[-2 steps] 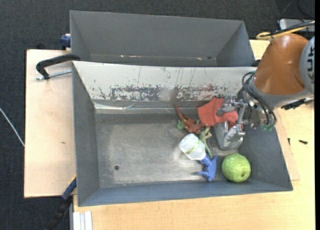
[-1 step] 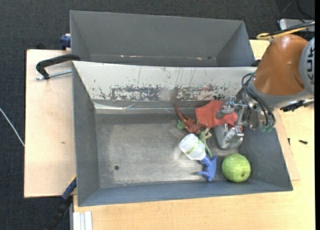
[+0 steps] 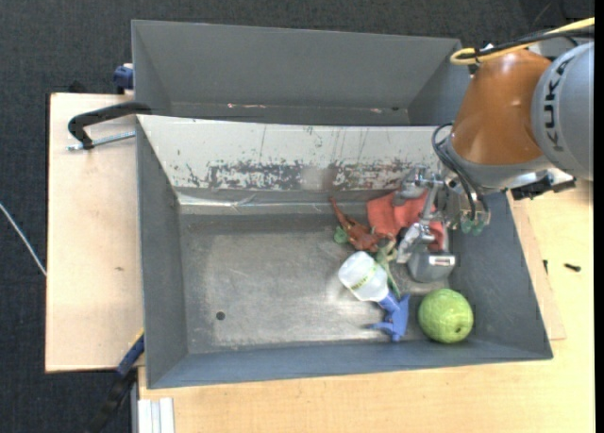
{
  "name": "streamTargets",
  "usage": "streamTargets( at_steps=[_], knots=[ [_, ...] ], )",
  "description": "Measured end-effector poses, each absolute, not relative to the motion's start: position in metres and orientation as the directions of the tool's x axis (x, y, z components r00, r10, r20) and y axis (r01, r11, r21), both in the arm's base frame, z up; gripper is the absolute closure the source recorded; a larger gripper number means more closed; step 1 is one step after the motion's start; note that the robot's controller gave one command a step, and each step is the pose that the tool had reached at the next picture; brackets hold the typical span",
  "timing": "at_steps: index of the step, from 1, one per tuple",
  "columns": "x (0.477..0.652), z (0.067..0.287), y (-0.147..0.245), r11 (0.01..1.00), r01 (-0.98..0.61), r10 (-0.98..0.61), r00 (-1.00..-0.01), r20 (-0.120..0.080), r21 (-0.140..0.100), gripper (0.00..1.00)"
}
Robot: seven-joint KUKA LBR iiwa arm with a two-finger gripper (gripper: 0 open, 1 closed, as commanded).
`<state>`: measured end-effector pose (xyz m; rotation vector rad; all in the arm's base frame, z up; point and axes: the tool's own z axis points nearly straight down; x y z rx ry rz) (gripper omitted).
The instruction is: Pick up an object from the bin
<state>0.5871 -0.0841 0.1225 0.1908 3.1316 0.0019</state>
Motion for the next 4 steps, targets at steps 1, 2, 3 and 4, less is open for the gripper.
streamTargets(
  at_steps=[1, 2, 3, 4],
  knots=[
    [0.598, 0.123, -0.043, 0.981, 0.195, 0.195, -0.981, -0.007, 0.003, 0.00],
    [0.598, 0.121, -0.039, 0.981, 0.192, 0.192, -0.981, -0.006, 0.004, 0.00],
    [0.592, 0.140, -0.046, 1.000, 0.005, 0.005, -1.000, 0.004, 0.000, 0.00],
    [0.591, 0.089, -0.032, 0.967, -0.256, -0.256, -0.967, -0.004, 0.003, 1.00]
  ],
)
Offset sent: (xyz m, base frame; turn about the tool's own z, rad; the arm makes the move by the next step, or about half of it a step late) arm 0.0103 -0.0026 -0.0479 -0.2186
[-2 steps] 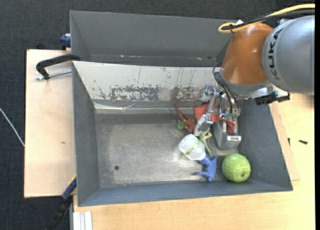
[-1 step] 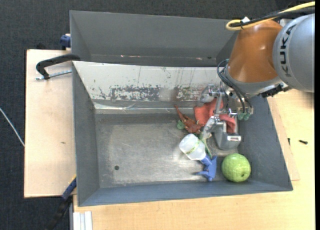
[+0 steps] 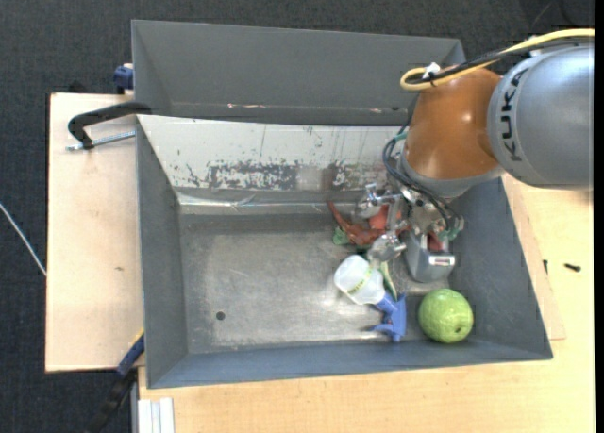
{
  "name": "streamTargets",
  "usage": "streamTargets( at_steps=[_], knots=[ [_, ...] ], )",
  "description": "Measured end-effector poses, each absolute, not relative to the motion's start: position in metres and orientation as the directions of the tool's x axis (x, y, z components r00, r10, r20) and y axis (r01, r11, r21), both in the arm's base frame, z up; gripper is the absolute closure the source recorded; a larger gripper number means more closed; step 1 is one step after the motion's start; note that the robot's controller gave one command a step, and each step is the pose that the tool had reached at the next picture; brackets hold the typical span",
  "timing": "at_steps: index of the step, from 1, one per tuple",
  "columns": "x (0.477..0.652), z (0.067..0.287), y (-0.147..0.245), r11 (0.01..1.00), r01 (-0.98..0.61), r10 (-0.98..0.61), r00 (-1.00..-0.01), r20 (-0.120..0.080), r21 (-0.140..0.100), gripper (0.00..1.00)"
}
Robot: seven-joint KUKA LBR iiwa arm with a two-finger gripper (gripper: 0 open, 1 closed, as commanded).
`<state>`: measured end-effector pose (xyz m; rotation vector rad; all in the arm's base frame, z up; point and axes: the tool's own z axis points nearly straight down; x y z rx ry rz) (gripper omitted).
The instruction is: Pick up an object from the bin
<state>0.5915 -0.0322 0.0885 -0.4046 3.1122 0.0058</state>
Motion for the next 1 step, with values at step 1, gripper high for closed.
streamTargets(
  at_steps=[1],
  knots=[
    [0.5915, 0.0885, -0.0321, 0.967, -0.256, -0.256, -0.967, -0.004, 0.003, 1.00]
  ],
)
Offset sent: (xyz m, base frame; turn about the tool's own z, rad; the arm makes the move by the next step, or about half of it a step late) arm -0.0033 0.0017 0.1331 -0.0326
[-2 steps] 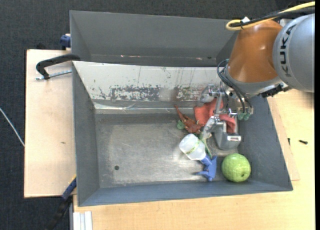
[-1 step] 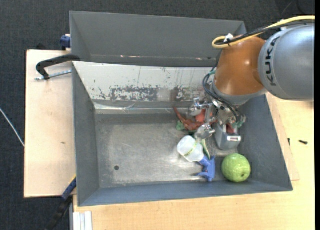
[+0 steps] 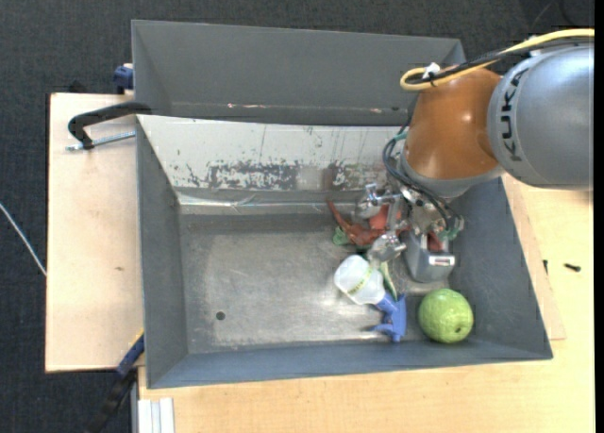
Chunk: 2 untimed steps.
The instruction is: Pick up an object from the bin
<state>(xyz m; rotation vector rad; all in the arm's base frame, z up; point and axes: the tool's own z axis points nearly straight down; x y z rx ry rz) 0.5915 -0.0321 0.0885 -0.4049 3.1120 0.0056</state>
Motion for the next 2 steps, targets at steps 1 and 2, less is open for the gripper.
streamTargets(
  at_steps=[1, 2],
  knots=[
    [0.5899, 0.0919, -0.0338, 0.966, -0.257, -0.257, -0.966, -0.004, 0.002, 1.00],
    [0.5899, 0.0919, -0.0338, 0.966, -0.257, -0.257, -0.966, -0.004, 0.001, 1.00]
  ],
)
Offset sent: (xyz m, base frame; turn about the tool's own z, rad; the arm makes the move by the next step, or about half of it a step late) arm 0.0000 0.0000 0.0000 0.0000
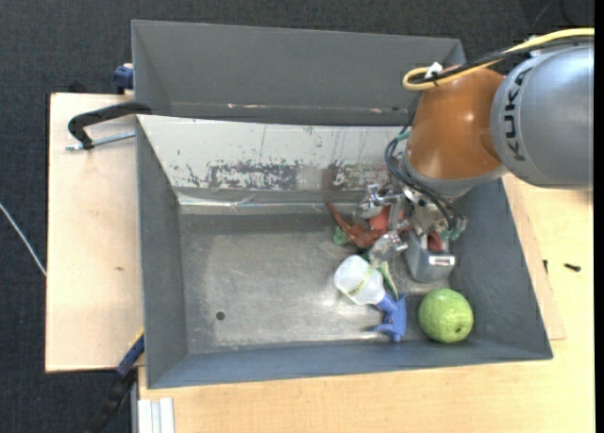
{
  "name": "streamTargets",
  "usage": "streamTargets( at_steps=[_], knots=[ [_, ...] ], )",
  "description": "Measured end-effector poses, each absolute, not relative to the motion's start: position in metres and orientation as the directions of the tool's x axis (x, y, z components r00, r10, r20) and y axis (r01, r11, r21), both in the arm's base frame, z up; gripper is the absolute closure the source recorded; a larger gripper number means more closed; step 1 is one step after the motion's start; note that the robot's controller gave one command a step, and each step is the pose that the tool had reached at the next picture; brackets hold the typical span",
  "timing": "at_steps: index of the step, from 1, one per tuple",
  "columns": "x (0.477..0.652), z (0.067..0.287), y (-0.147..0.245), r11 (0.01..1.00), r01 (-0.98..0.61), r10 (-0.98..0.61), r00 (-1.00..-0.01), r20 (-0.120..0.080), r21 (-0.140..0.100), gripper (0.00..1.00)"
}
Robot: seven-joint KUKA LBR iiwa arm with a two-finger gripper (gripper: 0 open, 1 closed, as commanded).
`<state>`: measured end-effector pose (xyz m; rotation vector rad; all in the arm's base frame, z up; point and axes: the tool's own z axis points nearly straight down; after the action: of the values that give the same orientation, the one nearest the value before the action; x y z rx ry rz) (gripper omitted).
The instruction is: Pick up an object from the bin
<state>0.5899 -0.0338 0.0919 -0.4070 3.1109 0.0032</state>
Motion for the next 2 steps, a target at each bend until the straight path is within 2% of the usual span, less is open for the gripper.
streamTargets(
  at_steps=[2],
  knots=[
    [0.5898, 0.0919, -0.0337, 0.966, -0.258, -0.258, -0.966, -0.004, 0.001, 1.00]
  ],
)
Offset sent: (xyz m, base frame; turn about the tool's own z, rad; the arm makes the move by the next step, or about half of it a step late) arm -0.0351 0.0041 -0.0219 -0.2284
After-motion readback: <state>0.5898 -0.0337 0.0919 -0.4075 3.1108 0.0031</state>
